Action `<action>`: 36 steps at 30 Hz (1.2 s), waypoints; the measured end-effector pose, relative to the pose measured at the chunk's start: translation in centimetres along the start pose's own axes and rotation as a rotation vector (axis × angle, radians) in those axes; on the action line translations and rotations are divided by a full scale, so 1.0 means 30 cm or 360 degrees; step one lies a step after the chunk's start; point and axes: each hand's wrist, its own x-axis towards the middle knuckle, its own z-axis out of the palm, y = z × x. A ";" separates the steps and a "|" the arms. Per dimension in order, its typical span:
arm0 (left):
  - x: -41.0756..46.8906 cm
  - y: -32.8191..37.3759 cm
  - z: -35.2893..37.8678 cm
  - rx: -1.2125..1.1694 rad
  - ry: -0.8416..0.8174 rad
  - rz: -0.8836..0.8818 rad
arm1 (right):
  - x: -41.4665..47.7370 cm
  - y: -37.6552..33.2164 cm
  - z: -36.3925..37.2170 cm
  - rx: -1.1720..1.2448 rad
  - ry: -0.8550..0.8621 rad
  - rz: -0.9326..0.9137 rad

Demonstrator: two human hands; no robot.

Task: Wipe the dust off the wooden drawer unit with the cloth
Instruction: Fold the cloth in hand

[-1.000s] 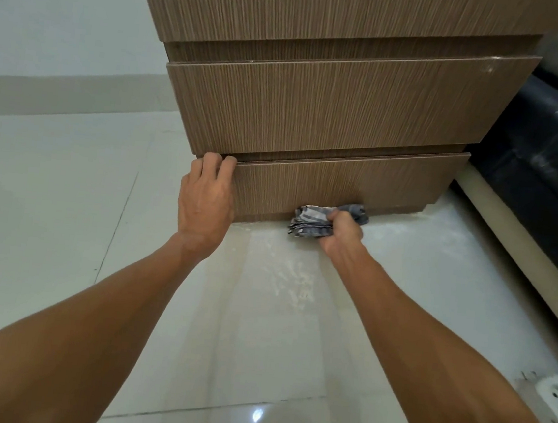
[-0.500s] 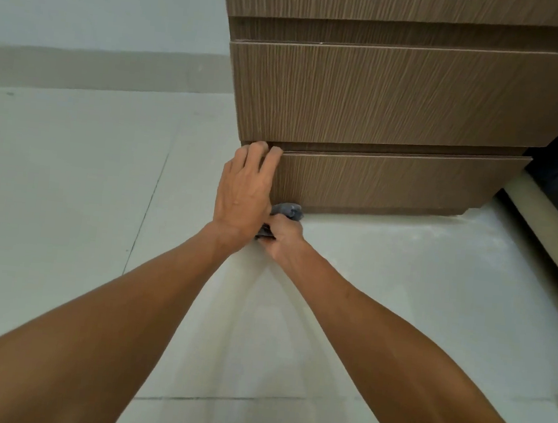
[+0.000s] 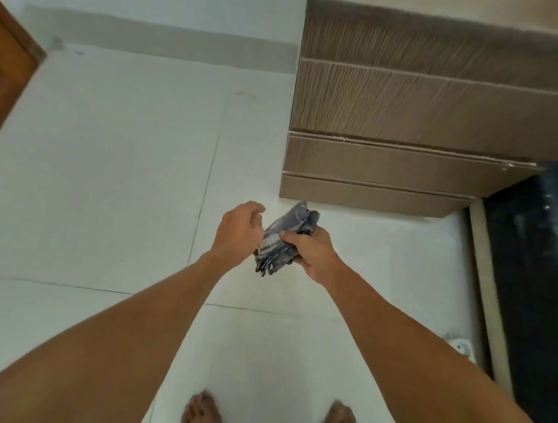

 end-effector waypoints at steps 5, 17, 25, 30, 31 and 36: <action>-0.190 0.260 -0.253 -0.0508 -0.0455 -0.0561 | -0.370 -0.235 0.022 -0.0067 -0.0118 0.0103; -0.325 0.759 -0.677 -0.0798 -0.0796 -0.0638 | -0.822 -0.774 -0.039 -0.0071 -0.0335 0.0358; -0.095 0.986 -0.684 -0.0802 -0.0623 -0.0527 | -0.659 -1.121 -0.127 -0.0181 -0.0255 0.0262; 0.054 1.060 -0.644 -0.0923 -0.0430 -0.0572 | -0.503 -1.263 -0.144 -0.0255 -0.0228 0.0145; 0.079 1.066 -0.635 -0.0935 -0.0398 -0.0592 | -0.469 -1.280 -0.142 -0.0256 -0.0224 0.0139; 0.191 1.074 -0.593 -0.0973 -0.0187 -0.0646 | -0.353 -1.322 -0.124 -0.0235 -0.0216 0.0155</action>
